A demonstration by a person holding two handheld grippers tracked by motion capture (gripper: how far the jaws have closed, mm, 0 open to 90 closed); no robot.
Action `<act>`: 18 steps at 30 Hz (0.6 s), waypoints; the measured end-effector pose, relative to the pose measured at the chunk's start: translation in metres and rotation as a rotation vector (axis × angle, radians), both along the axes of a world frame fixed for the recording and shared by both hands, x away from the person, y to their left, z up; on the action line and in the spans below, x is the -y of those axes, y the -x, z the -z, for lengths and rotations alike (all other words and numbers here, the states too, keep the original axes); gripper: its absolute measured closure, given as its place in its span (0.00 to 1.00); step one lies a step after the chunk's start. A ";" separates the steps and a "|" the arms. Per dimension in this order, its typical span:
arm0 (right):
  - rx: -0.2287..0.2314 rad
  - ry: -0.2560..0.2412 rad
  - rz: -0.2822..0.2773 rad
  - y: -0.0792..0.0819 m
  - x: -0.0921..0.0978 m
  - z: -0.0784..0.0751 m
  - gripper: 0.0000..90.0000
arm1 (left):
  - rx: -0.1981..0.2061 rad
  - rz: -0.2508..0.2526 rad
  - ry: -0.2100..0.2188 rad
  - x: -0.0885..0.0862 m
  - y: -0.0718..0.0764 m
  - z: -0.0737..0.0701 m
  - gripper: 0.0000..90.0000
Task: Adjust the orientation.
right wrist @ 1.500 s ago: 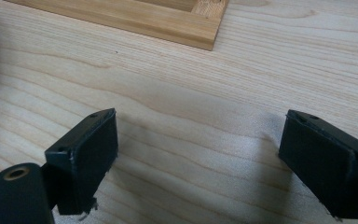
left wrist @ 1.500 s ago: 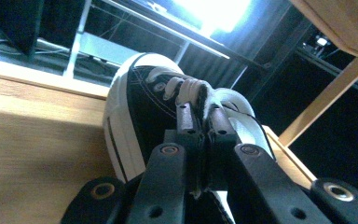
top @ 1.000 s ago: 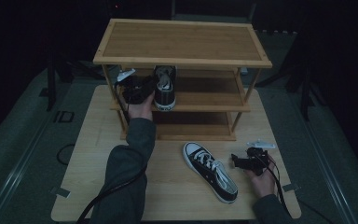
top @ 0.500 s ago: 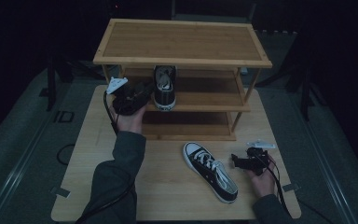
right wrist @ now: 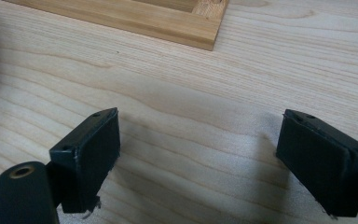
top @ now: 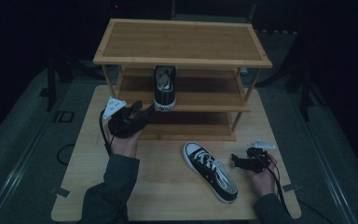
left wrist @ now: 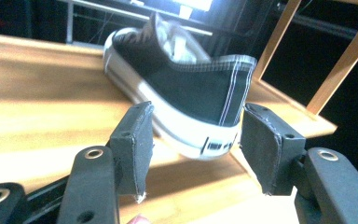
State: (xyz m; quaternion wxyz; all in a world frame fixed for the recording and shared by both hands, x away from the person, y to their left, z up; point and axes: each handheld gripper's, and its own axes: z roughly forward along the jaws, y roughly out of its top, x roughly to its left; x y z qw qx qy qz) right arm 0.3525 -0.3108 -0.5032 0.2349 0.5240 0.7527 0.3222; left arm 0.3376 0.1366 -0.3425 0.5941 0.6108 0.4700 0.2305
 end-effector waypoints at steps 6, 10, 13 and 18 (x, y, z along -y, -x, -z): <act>-0.013 0.004 -0.006 0.001 -0.001 -0.001 0.16 | -0.037 0.008 -0.061 -0.003 0.008 0.021 0.49; -0.018 0.010 -0.003 0.006 -0.001 -0.006 0.41 | -0.072 0.019 -0.084 -0.004 0.012 0.041 0.49; 0.011 -0.008 -0.028 0.012 -0.002 -0.010 0.49 | -0.101 0.020 -0.095 -0.006 0.015 0.057 0.49; 0.069 -0.055 -0.062 0.025 -0.005 -0.026 0.58 | -0.140 0.006 -0.109 -0.011 0.014 0.072 0.50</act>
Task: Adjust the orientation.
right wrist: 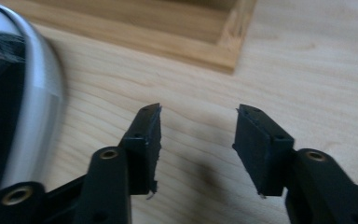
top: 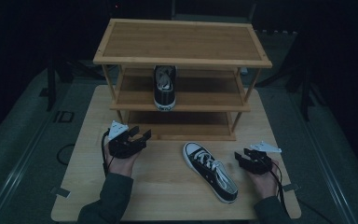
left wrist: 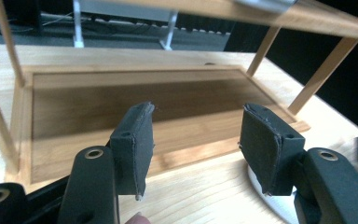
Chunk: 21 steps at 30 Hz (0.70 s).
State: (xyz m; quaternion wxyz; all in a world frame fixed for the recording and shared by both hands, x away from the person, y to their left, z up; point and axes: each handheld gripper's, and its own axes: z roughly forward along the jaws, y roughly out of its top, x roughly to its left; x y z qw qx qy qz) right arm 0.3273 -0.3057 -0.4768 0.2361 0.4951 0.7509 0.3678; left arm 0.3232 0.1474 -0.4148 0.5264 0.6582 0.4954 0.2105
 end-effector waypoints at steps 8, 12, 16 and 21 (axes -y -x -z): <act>0.049 -0.016 -0.098 0.026 -0.012 -0.021 0.62 | -0.060 -0.016 -0.088 0.000 0.001 0.035 0.49; 0.073 -0.030 -0.161 0.039 -0.020 -0.033 0.65 | -0.073 -0.023 -0.090 0.000 0.003 0.040 0.49; 0.084 -0.039 -0.218 0.049 -0.031 -0.039 0.71 | -0.082 -0.021 -0.103 0.001 0.006 0.045 0.49; 0.073 -0.039 -0.297 0.058 -0.043 -0.042 0.76 | -0.094 -0.021 -0.105 0.000 0.008 0.050 0.49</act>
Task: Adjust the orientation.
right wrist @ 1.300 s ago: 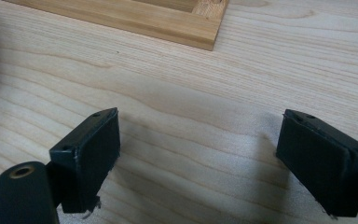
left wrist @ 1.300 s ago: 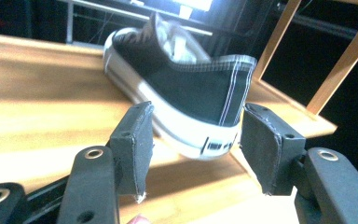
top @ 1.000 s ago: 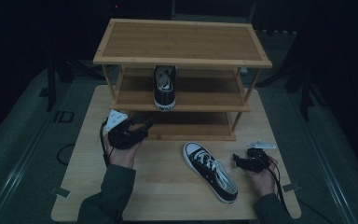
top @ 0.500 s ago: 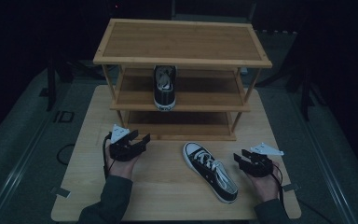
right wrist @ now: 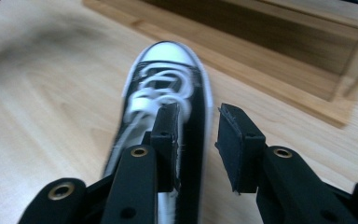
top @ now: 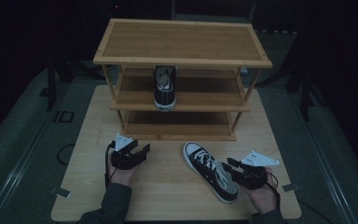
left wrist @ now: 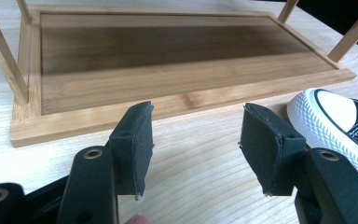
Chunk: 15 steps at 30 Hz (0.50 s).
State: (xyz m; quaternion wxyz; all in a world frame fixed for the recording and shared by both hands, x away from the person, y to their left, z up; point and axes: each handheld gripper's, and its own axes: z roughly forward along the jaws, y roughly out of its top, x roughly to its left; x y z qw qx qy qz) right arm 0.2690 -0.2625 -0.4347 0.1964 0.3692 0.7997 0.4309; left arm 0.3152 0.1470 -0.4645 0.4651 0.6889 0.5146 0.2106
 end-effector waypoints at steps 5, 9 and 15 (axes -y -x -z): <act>-0.031 0.029 -0.033 0.001 -0.008 0.003 0.79 | -0.005 -0.003 -0.001 -0.001 0.000 0.002 0.49; -0.080 0.096 -0.023 -0.005 -0.013 0.014 0.84 | -0.007 -0.003 -0.002 0.000 0.000 0.002 0.49; -0.116 0.119 -0.045 -0.017 -0.018 0.018 0.87 | -0.012 -0.003 0.002 0.000 0.000 0.003 0.49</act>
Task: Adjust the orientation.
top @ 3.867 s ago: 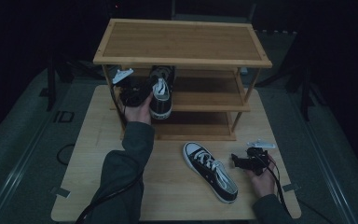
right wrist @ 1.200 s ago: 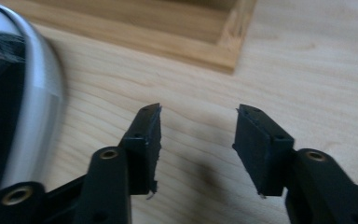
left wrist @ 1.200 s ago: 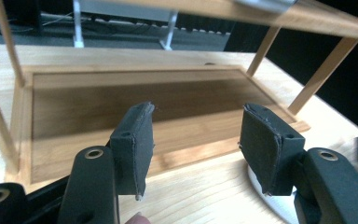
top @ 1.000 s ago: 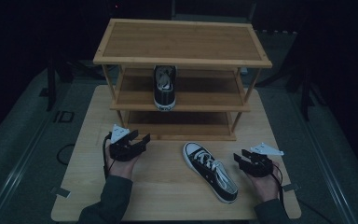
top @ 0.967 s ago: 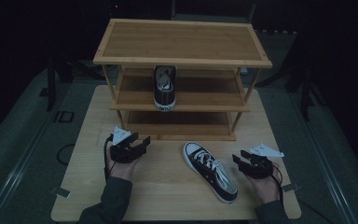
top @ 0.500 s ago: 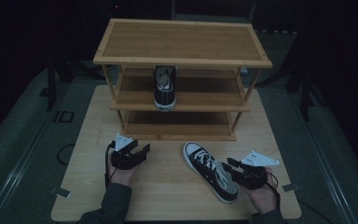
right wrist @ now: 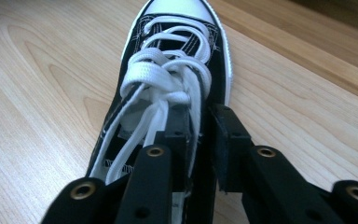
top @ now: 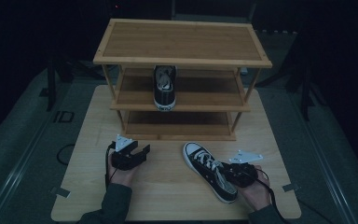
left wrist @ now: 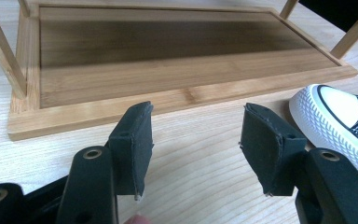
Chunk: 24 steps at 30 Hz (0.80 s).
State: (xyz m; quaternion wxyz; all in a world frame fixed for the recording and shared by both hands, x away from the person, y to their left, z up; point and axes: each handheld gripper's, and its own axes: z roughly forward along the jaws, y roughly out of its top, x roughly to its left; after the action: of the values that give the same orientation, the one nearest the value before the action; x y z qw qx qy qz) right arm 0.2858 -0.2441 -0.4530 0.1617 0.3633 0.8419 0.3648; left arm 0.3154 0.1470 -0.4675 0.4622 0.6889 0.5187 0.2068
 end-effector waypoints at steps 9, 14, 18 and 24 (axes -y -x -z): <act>-0.149 0.013 0.014 -0.010 -0.006 -0.007 0.97 | -0.005 -0.008 0.003 -0.003 0.000 0.002 0.49; -0.178 0.001 0.013 -0.008 -0.008 -0.009 0.98 | -0.014 -0.008 -0.001 -0.003 -0.001 0.004 0.49; -0.184 -0.020 0.022 -0.004 -0.008 -0.008 0.98 | -0.022 -0.010 0.002 -0.003 -0.002 0.007 0.49; -0.242 -0.177 0.057 -0.001 -0.001 -0.003 0.98 | -0.033 -0.022 0.005 -0.006 -0.005 0.011 0.49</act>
State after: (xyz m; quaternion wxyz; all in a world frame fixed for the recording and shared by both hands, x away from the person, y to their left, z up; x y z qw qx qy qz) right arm 0.2867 -0.2433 -0.4496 0.0364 0.4414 0.8090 0.3865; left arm 0.3199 0.1533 -0.4781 0.4530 0.6852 0.5344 0.1991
